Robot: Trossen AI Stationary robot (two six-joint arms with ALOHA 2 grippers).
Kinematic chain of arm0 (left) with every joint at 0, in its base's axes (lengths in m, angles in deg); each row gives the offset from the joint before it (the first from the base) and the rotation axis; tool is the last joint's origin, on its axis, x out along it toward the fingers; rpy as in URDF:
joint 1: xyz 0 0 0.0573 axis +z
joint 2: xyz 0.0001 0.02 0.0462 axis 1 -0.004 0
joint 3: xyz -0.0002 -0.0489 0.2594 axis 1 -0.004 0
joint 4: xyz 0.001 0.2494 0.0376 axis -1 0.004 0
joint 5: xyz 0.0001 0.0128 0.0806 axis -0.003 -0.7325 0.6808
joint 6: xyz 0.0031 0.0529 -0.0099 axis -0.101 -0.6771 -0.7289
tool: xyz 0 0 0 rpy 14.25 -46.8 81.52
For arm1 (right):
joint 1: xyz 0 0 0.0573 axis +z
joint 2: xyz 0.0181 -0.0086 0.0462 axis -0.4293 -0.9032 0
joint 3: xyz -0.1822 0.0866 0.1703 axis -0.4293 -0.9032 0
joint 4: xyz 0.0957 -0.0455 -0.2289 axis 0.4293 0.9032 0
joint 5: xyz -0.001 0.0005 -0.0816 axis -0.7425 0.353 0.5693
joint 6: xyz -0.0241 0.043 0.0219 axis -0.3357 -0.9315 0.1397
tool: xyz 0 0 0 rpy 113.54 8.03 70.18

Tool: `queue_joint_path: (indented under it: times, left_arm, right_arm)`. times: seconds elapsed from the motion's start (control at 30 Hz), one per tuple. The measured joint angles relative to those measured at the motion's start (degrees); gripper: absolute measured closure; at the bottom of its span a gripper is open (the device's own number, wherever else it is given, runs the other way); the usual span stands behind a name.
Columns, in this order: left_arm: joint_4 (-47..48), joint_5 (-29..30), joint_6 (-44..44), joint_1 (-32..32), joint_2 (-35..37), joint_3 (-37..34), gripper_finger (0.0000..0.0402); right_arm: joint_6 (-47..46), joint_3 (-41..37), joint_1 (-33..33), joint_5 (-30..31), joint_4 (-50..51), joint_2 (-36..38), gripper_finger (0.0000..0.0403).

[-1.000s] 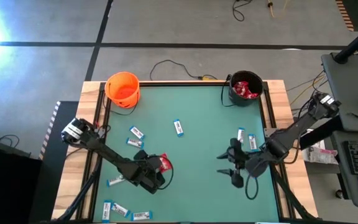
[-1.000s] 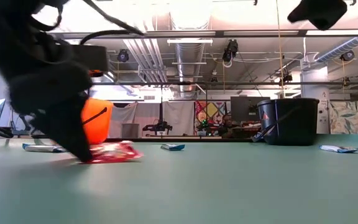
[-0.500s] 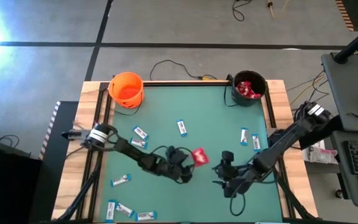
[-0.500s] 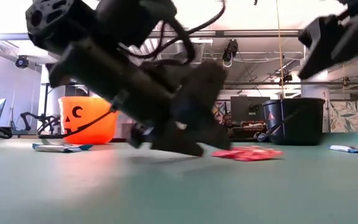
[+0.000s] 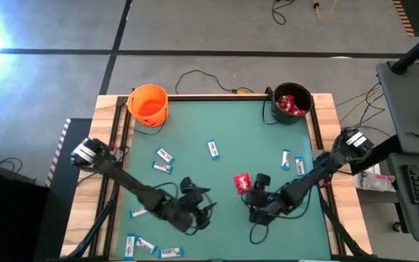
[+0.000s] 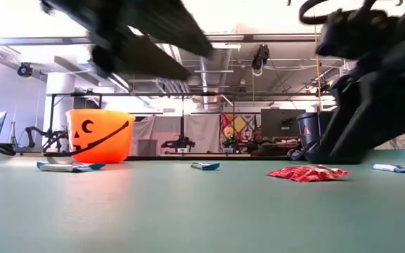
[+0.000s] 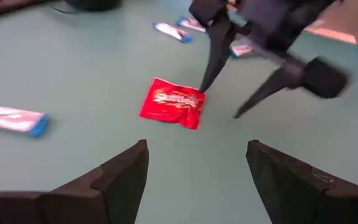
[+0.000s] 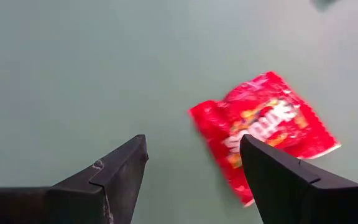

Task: Sort candy by brand, put in halloween buckets
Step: Put the red candy into the black bucket

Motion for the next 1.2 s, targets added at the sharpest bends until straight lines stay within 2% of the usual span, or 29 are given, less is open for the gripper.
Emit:
queue_joint_path:
  times: [0.13,0.23,0.37,0.5,0.6,0.77,0.9,1.1,1.2]
  left_arm:
    - [5.14,4.70,6.99,-5.14,3.87,-2.03,0.0144]
    - [5.35,7.89,10.33,-8.49,4.10,-3.75,0.0144]
    - [6.68,11.77,16.77,-10.45,2.68,-6.32,0.0144]
    - [7.49,7.78,30.25,-9.41,1.37,-12.38,0.0144]
    - [5.49,4.35,35.83,-8.64,0.19,-16.81,0.0150]
    - [2.65,5.30,42.52,-8.82,-2.82,-21.40,0.0163]
    - [2.19,6.73,44.41,-9.49,-5.89,-21.88,0.0169]
    - [3.30,9.08,42.37,-10.98,-8.29,-20.43,0.0169]
    - [3.28,9.74,42.33,-11.75,-8.52,-20.48,0.0169]
  right_arm:
    - [-0.95,-0.03,-3.78,-0.41,0.96,0.79,0.0153]
    - [-1.60,-0.24,-8.36,-2.65,1.78,1.48,0.0148]
    - [-0.21,-1.13,-13.14,-3.07,-0.82,-1.07,0.0144]
    - [2.31,-1.03,-13.61,-2.64,-3.85,-3.82,0.0157]
    - [2.14,-0.95,-13.59,-3.16,-4.32,-4.94,0.0175]
    - [1.38,-0.95,-13.61,-4.26,-4.39,-5.18,0.0206]
    - [2.02,-1.00,-13.63,-4.69,-4.30,-4.96,0.0235]
    - [1.57,-1.00,-14.05,-8.29,-4.68,-4.45,0.0290]
    - [2.91,-1.04,-14.02,-8.20,-4.20,-2.83,0.0323]
